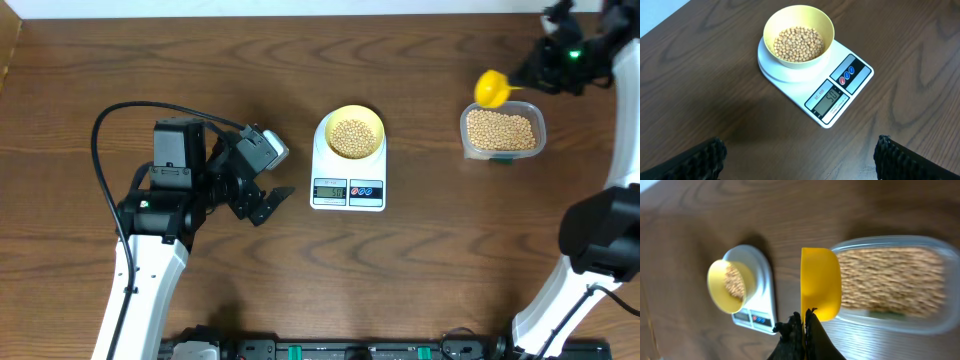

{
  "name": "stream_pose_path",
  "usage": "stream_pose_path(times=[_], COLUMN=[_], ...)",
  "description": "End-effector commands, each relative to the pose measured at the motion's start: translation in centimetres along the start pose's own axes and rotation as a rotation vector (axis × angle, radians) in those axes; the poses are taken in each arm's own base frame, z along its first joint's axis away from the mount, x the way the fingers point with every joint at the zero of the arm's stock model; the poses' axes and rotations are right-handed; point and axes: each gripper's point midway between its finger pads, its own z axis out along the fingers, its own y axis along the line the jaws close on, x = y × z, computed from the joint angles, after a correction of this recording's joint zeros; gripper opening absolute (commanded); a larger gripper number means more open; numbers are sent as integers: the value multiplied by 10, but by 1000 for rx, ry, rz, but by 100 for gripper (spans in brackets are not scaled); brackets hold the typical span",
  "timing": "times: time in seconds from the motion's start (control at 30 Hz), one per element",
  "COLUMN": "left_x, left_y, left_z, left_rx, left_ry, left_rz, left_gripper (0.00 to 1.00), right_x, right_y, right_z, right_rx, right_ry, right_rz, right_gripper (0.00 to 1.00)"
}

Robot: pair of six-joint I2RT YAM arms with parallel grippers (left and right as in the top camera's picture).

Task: Scoop item into bowl and weigh 50g on scale
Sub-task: 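Lower the scoop into the tub and release it, right gripper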

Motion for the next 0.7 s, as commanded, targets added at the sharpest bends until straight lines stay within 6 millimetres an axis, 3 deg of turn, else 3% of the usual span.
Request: stream_pose_path(times=[0.0, 0.23, 0.67], left_x=[-5, -5, -5], left_y=[3, 3, 3], left_z=[-3, -3, -3], left_rx=[-7, -7, -7], left_ry=[-12, -12, -12], left_rz=[9, 9, 9], left_gripper=[96, 96, 96], right_x=[-1, 9, 15], right_y=[-33, -66, -87], right_z=[-21, -15, 19], right_rx=[48, 32, 18], right_ry=[-41, -25, -16], right_rz=[68, 156, 202], right_gripper=[1, 1, 4])
